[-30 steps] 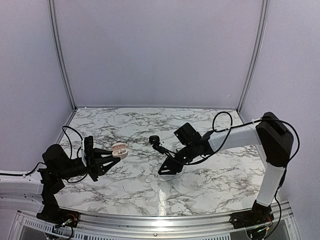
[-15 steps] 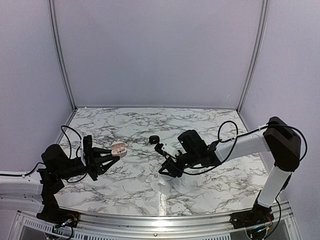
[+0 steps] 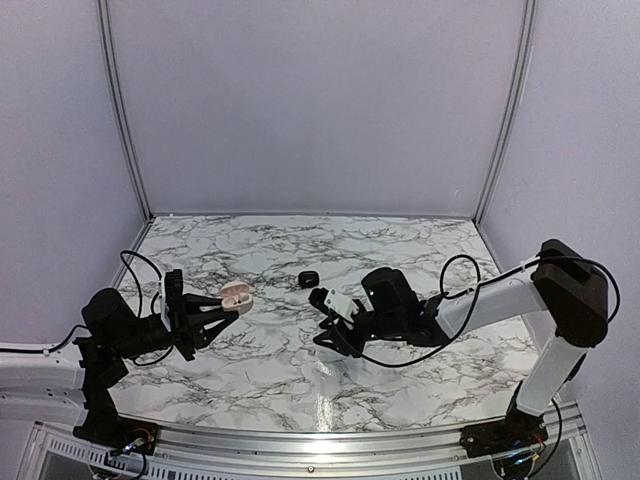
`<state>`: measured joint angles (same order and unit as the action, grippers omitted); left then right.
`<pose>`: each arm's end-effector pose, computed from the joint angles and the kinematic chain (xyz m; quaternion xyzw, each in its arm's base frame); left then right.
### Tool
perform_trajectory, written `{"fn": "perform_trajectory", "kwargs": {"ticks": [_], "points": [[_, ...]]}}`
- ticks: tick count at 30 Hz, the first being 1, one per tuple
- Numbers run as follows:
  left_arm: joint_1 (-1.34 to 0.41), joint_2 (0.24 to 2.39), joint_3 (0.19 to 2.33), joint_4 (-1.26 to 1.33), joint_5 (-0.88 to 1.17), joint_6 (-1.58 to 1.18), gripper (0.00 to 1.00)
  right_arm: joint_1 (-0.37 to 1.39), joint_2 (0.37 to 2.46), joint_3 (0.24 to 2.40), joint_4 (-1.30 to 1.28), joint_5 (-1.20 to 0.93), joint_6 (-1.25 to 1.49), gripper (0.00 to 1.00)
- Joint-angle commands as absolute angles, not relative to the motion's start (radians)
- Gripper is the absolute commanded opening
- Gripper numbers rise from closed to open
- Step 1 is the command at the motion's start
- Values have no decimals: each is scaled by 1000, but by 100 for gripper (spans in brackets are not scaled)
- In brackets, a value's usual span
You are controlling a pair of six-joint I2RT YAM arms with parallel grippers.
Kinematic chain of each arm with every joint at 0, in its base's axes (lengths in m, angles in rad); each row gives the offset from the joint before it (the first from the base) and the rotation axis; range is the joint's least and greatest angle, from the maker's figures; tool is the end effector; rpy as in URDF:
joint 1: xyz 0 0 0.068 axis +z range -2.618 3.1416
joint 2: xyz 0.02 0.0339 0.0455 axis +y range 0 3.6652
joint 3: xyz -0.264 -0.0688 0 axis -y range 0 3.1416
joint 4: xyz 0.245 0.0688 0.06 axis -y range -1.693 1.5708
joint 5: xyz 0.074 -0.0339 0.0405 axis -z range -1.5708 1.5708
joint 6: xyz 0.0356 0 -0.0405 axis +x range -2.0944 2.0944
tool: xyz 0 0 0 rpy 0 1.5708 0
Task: Insert the wireless bluetooth earbuds into the charging case
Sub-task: Pick up the left earbud from the center of the board.
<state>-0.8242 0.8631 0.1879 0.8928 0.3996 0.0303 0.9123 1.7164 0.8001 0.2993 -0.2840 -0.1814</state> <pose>0.1130 -0.1426 0.2309 0.3951 0.4944 -0.4101 0.6567 0.2022 0.2776 0.1543 -0.5128 0.7174 0.2798 0.3795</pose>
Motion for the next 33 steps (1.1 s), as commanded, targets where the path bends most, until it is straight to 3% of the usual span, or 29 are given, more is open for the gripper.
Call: {"fn": "perform_trajectory", "kwargs": {"ticks": [1, 33], "points": [[-829, 845, 189, 920, 391, 36, 0, 942, 1694, 759, 396, -263, -231, 42], [-830, 850, 186, 920, 385, 43, 0, 976, 1885, 734, 573, -233, -272, 38]]}}
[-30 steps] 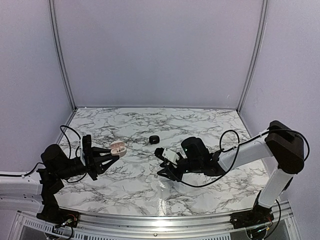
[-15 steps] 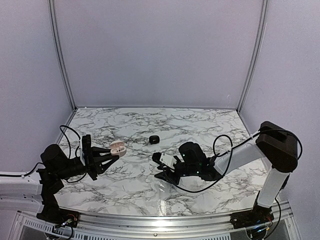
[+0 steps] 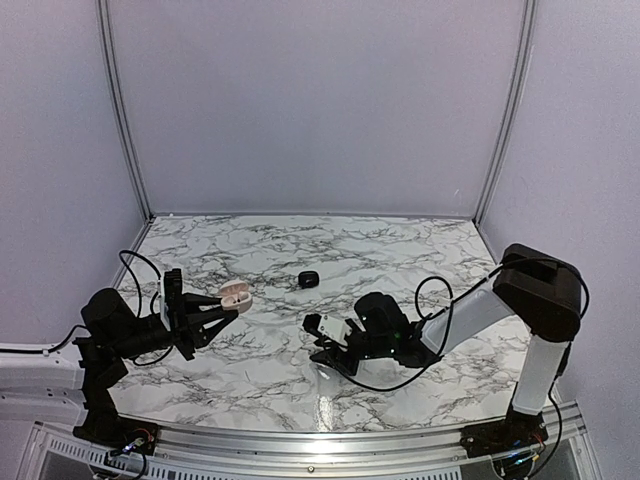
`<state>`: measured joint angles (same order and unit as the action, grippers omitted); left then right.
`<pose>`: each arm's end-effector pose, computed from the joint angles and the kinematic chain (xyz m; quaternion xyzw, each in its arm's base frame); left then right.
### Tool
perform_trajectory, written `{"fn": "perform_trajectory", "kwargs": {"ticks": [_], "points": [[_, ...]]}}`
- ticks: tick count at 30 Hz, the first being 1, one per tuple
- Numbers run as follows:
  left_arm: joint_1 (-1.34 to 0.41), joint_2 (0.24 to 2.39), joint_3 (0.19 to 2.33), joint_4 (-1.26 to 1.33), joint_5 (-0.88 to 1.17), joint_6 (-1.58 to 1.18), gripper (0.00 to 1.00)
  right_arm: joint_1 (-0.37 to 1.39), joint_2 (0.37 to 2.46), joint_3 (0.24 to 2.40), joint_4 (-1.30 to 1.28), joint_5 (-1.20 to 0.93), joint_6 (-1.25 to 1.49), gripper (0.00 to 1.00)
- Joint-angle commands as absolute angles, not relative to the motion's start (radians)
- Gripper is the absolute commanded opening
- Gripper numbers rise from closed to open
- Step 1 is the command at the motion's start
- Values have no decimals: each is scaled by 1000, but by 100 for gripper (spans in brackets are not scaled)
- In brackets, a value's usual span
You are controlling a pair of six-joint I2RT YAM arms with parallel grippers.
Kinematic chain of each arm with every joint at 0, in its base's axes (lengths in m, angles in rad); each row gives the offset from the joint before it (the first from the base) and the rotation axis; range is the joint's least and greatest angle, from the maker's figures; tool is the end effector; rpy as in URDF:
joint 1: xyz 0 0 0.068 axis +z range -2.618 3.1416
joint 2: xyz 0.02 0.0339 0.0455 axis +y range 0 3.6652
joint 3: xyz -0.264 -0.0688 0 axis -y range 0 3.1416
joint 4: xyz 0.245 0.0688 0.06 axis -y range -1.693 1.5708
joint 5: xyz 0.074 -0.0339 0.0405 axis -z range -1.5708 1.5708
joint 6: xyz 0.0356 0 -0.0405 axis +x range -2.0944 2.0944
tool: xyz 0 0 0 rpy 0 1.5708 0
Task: Insert the wireless bluetooth earbuds into the charging case
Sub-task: Pick up the left earbud from the center of the board.
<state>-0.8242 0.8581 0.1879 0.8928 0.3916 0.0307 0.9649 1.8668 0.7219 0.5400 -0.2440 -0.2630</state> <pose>0.1129 -0.1420 0.2317 0.3921 0.4942 -0.4081 0.6599 0.1878 0.2861 0.1060 -0.5526 0.6860 0.2597 0.3958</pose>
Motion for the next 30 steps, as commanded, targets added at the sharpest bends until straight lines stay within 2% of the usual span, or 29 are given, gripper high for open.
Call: {"fn": "perform_trajectory", "kwargs": {"ticks": [1, 30], "points": [[-829, 851, 186, 920, 385, 43, 0, 975, 1887, 733, 577, -231, -272, 38], [-830, 840, 181, 920, 379, 41, 0, 976, 1941, 773, 547, -227, -273, 27]]}}
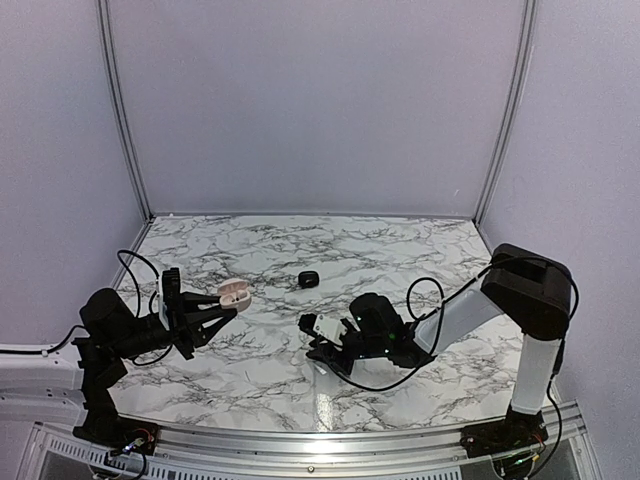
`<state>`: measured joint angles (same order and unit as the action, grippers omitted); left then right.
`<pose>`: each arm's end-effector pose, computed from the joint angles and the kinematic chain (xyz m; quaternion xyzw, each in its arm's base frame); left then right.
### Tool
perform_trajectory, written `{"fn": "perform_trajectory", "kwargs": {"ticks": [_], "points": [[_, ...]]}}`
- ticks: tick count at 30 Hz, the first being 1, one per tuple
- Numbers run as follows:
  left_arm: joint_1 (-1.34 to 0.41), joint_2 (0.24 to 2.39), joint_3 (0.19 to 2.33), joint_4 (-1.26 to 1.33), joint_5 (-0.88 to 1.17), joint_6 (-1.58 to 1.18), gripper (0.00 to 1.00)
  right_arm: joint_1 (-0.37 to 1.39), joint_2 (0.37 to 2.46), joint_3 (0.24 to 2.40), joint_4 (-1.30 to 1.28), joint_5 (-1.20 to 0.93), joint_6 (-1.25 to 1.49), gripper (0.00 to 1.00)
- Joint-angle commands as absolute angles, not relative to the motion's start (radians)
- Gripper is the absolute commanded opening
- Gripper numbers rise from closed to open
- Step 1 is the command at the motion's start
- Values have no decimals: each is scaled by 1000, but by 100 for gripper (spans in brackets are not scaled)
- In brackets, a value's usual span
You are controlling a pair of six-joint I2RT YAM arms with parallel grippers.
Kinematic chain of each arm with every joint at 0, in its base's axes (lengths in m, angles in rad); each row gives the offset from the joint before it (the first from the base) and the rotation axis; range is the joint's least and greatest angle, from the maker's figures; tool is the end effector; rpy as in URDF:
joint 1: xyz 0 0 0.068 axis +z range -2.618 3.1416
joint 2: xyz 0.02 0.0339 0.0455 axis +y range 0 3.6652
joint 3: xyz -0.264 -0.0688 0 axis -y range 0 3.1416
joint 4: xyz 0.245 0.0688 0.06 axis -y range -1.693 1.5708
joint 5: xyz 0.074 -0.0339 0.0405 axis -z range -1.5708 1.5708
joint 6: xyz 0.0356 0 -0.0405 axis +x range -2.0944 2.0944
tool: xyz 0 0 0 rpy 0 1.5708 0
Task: Insert the wireless bluetooth earbuds into the charging case
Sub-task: Pick up the left earbud from the center of the board.
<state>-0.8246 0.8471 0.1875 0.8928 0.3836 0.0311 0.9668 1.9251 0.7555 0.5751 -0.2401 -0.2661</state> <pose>0.1122 -0.1410 0.2333 0.3886 0.4918 -0.4066 0.6647 0.1932 0.2949 0.0982 -0.5528 0.6830 0.2592 0.4010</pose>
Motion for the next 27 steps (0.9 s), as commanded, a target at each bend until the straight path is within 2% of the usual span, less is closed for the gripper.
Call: {"fn": "perform_trajectory", "kwargs": {"ticks": [1, 11, 27], "points": [[-830, 841, 182, 920, 379, 40, 0, 976, 1940, 773, 545, -226, -272, 27], [-830, 839, 183, 920, 378, 41, 0, 976, 1926, 812, 414, -195, -236, 25], [-831, 839, 184, 920, 379, 46, 0, 975, 1926, 788, 418, -189, -214, 23]]}}
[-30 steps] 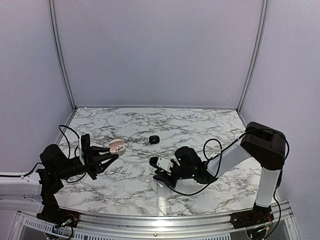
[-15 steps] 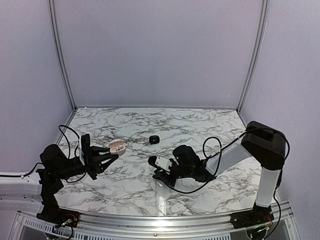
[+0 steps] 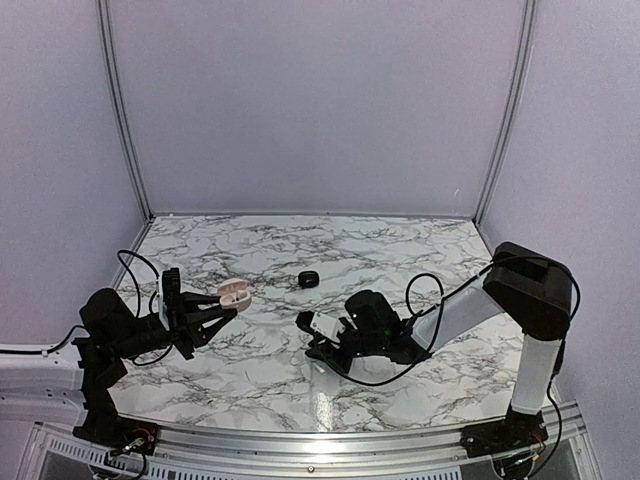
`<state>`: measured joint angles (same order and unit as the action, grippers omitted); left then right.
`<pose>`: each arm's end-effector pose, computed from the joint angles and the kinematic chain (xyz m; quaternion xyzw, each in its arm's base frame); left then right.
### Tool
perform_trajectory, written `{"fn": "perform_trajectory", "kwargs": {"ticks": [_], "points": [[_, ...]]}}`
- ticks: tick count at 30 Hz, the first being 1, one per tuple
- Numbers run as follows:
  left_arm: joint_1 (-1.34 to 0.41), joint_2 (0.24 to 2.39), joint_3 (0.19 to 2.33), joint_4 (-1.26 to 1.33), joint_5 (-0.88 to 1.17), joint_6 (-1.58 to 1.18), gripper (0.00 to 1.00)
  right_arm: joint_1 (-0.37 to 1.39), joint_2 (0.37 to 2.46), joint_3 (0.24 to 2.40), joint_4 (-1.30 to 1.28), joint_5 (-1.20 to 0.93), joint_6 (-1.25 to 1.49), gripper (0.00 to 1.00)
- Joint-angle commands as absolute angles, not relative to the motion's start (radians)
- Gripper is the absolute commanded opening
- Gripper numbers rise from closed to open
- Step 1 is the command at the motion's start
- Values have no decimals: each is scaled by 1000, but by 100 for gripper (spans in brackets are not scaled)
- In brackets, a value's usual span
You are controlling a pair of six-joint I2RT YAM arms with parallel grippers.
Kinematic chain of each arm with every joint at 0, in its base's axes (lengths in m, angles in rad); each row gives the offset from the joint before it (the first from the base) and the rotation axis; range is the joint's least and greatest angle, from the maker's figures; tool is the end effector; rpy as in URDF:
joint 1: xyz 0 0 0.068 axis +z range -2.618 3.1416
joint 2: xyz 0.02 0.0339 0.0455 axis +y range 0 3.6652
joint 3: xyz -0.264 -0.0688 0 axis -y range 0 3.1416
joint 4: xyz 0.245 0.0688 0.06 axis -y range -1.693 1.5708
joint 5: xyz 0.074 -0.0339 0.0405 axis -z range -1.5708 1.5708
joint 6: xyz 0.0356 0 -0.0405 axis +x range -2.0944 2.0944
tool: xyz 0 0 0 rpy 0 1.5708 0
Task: Insert the wireless bluetooth earbuds into the charging case
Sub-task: Pick up the left earbud from the center of the board.
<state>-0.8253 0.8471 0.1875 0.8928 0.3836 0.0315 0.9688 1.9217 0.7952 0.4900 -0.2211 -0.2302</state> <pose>0.1121 -0.1411 0.2333 0.3889 0.4915 -0.4067 0.6646 0.1961 0.2992 0.1014 -0.5417 0.7046 0.2534 0.3819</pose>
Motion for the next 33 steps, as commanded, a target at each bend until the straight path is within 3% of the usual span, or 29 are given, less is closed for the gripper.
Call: {"fn": "perform_trajectory", "kwargs": {"ticks": [1, 19, 33], "points": [[-830, 839, 184, 920, 380, 45, 0, 975, 1928, 786, 419, -189, -211, 22], [-829, 843, 190, 920, 384, 46, 0, 957, 1908, 772, 415, -178, -180, 22], [-831, 847, 187, 920, 382, 45, 0, 957, 1876, 784, 373, -183, -183, 13]]}}
